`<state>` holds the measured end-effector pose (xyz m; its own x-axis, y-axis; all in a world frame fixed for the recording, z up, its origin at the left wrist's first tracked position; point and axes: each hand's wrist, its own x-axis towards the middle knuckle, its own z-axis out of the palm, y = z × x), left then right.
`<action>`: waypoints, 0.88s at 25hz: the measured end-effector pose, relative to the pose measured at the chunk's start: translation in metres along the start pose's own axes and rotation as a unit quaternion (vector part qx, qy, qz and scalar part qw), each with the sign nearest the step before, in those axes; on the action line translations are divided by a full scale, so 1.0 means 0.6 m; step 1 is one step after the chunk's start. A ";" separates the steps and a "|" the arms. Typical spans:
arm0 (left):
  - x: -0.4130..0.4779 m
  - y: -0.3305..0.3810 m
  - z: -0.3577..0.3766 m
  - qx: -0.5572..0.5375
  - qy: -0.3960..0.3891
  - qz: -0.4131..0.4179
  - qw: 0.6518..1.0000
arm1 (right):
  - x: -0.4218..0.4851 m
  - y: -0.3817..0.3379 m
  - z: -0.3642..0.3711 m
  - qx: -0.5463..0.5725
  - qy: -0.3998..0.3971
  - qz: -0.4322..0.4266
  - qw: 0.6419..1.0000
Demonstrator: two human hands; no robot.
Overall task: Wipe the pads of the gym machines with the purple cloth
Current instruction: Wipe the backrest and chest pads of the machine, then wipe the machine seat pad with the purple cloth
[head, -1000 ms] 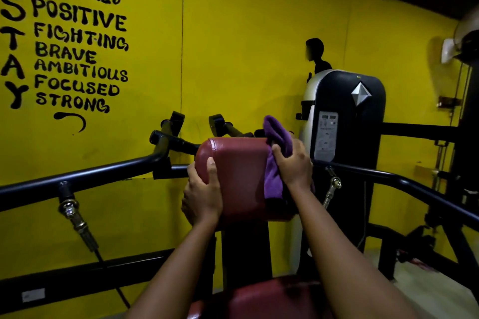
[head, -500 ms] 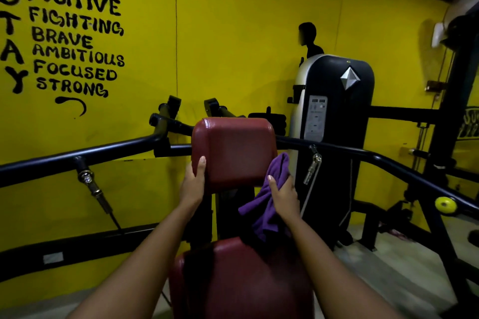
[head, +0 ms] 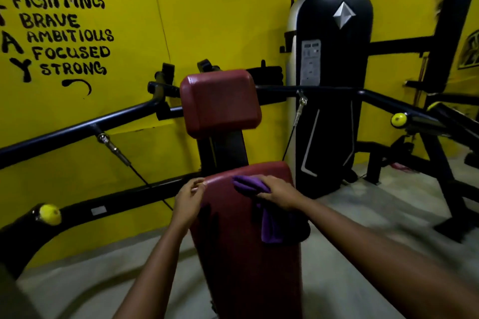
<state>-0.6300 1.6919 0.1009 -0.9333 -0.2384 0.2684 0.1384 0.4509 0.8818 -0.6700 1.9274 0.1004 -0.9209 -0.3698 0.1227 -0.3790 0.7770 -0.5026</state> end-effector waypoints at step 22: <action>-0.727 -0.104 0.253 -0.011 0.020 -0.447 0.894 | -0.416 0.203 0.252 -0.040 -0.336 -0.172 0.925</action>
<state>-0.2817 1.8985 -0.1301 -0.6618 -0.5265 -0.5336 -0.6498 0.0480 0.7586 -0.4727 2.0375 -0.1211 -0.4911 -0.8143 -0.3093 -0.6690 0.5800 -0.4647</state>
